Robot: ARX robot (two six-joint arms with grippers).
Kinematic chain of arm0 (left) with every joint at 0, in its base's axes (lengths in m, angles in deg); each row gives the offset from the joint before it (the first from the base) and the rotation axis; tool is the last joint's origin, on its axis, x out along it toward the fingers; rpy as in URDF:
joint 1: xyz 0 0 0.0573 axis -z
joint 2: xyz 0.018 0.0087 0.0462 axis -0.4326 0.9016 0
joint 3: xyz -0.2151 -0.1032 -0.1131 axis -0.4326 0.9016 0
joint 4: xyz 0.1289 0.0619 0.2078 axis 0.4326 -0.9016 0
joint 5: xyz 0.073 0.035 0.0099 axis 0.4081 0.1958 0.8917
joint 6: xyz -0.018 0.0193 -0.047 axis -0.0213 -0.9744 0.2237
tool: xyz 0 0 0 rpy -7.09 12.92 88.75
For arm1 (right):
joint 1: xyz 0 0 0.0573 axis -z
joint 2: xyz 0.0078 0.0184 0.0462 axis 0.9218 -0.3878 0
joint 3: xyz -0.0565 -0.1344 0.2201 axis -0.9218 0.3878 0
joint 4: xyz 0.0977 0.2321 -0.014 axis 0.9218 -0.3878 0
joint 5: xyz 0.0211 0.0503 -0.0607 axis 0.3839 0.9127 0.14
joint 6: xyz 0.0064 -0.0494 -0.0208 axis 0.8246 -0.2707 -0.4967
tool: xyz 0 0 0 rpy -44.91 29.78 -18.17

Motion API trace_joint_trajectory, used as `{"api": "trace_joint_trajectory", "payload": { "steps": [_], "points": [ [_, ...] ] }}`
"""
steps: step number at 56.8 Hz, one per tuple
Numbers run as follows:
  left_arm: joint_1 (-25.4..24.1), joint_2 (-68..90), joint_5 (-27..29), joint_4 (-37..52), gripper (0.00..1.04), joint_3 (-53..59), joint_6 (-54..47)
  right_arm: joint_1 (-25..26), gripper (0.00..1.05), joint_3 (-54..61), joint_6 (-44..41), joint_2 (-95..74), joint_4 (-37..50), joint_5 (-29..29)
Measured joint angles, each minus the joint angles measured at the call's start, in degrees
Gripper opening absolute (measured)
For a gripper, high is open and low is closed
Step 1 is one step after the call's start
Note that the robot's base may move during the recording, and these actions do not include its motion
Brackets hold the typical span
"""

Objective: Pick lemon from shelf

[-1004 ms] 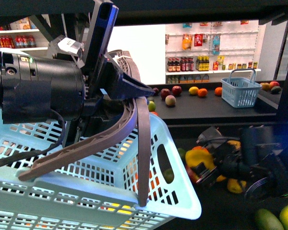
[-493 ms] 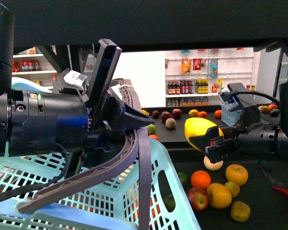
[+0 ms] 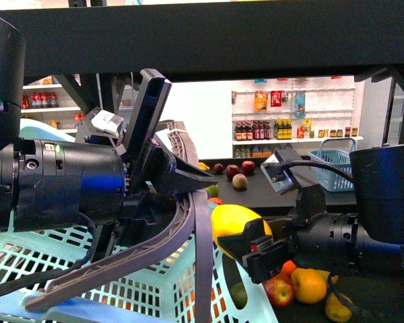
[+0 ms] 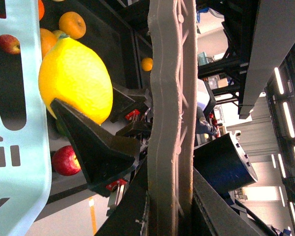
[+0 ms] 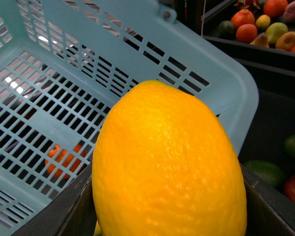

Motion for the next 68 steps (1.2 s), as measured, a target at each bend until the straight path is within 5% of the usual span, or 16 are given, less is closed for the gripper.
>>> {"api": "trace_joint_trajectory", "payload": {
  "steps": [5, 17, 27, 44, 60, 68],
  "points": [
    [0.0, 0.0, 0.0, 0.0, 0.13, 0.0, 0.0, -1.16, 0.66, 0.46, -0.04, 0.0, -0.15, 0.31],
    [0.02, 0.02, -0.07, 0.0, 0.13, 0.0, 0.0, -2.67, 0.99, 1.6, 0.83, 0.37, -0.37, 0.92],
    [0.0, 0.13, 0.02, -0.02, 0.13, 0.0, 0.42, -0.7, 0.97, 2.03, 3.39, 4.46, -1.36, -3.1],
    [0.0, 0.13, -0.02, 0.0, 0.13, 0.0, 0.35, 7.19, 0.97, 13.99, 3.08, 26.95, -4.13, -25.33],
    [0.0, 0.13, 0.04, 0.0, 0.13, 0.0, 0.42, 7.32, 0.97, 34.71, 3.23, 63.95, -21.38, -38.18],
    [0.0, 0.13, 0.22, 0.0, 0.13, 0.0, 0.35, 7.15, 0.79, 40.94, 1.97, 82.55, -32.96, -33.97]
  ]
}}
